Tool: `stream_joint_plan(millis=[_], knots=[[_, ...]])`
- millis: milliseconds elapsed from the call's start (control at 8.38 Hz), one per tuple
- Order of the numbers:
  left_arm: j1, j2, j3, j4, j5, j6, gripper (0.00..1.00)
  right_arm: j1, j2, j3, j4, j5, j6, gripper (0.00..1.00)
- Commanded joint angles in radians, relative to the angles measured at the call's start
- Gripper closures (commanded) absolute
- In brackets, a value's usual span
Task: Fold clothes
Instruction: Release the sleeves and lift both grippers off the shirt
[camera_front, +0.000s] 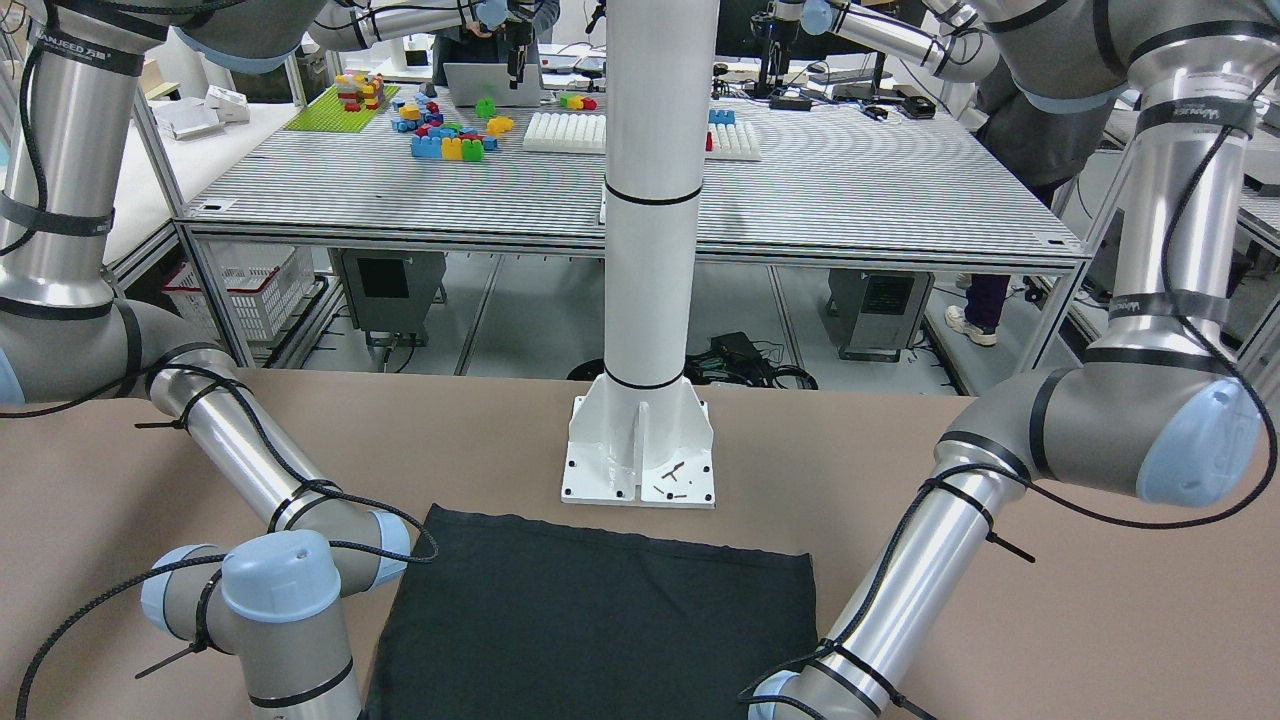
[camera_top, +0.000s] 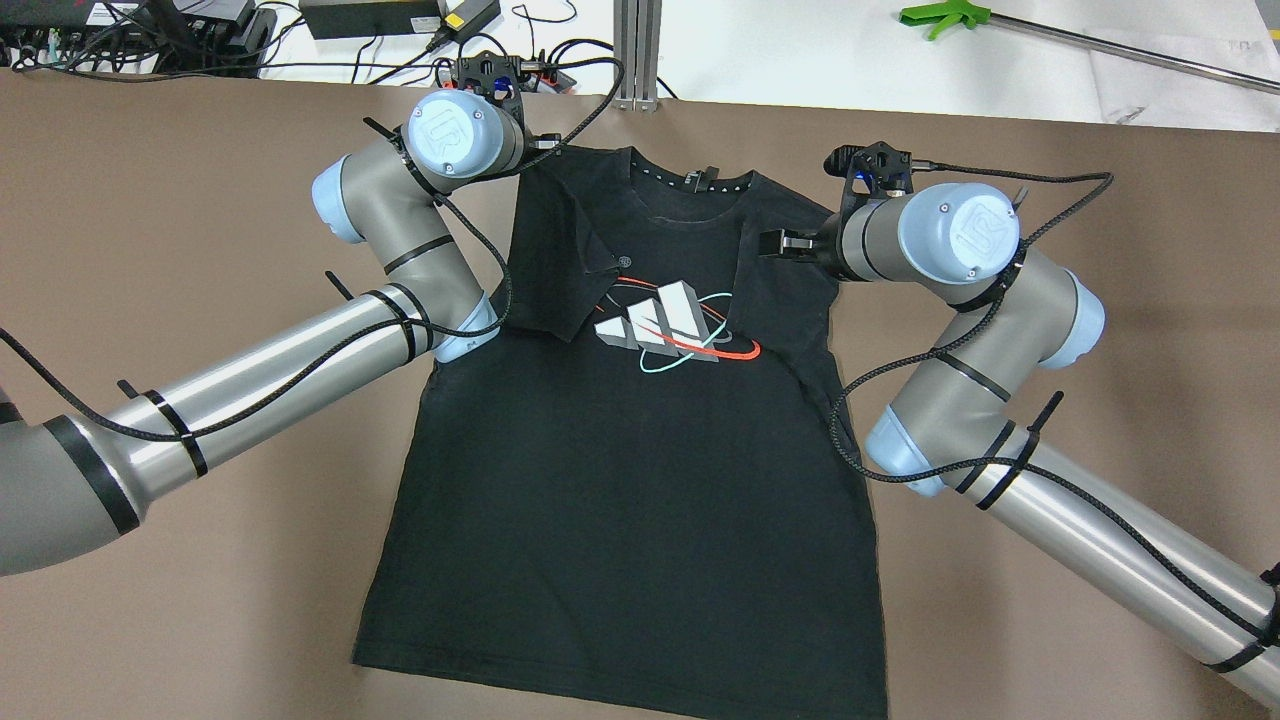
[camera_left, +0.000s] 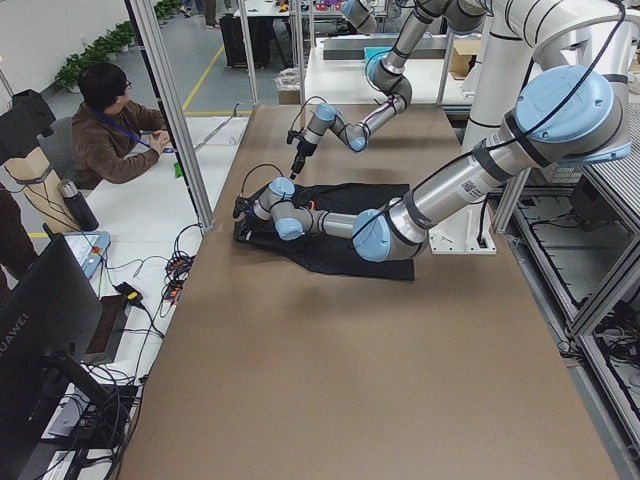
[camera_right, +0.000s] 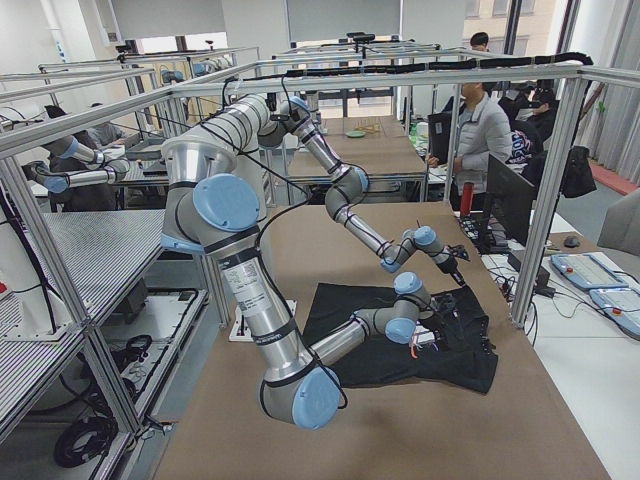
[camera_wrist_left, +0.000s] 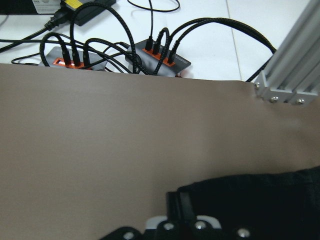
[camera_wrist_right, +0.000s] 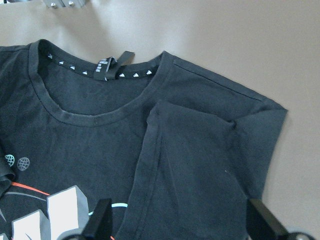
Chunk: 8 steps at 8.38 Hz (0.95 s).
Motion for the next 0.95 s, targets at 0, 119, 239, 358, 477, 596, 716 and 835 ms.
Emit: stream_joint_plan(millis=[0, 119, 239, 358, 477, 596, 716, 835], knots=[[-0.016, 0.018, 0.000, 0.001, 0.005, 0.011, 1.00, 0.000, 0.000, -0.002, 0.000, 0.000, 0.000, 0.06], [-0.017, 0.029, 0.000, 0.001, 0.005, 0.011, 1.00, 0.000, 0.000, 0.000, 0.000, 0.000, 0.000, 0.06], [-0.017, 0.030, -0.002, -0.001, 0.005, 0.011, 1.00, 0.000, 0.001, 0.000, 0.001, 0.000, 0.000, 0.06], [-0.017, 0.039, -0.005, -0.001, 0.003, 0.013, 0.62, 0.000, 0.001, 0.000, 0.001, 0.000, 0.002, 0.06], [-0.017, 0.041, -0.011, -0.001, 0.002, 0.020, 0.32, 0.000, 0.003, 0.003, 0.001, 0.002, 0.005, 0.06], [-0.023, 0.041, -0.032, -0.001, -0.004, 0.048, 0.00, 0.000, 0.003, 0.004, 0.001, 0.005, 0.005, 0.06], [-0.054, 0.039, -0.058, 0.001, -0.056, 0.083, 0.00, 0.000, 0.007, 0.006, 0.001, 0.006, 0.009, 0.06], [-0.089, 0.050, -0.122, 0.024, -0.157, 0.085, 0.00, 0.000, 0.009, 0.009, 0.001, 0.014, 0.011, 0.06]])
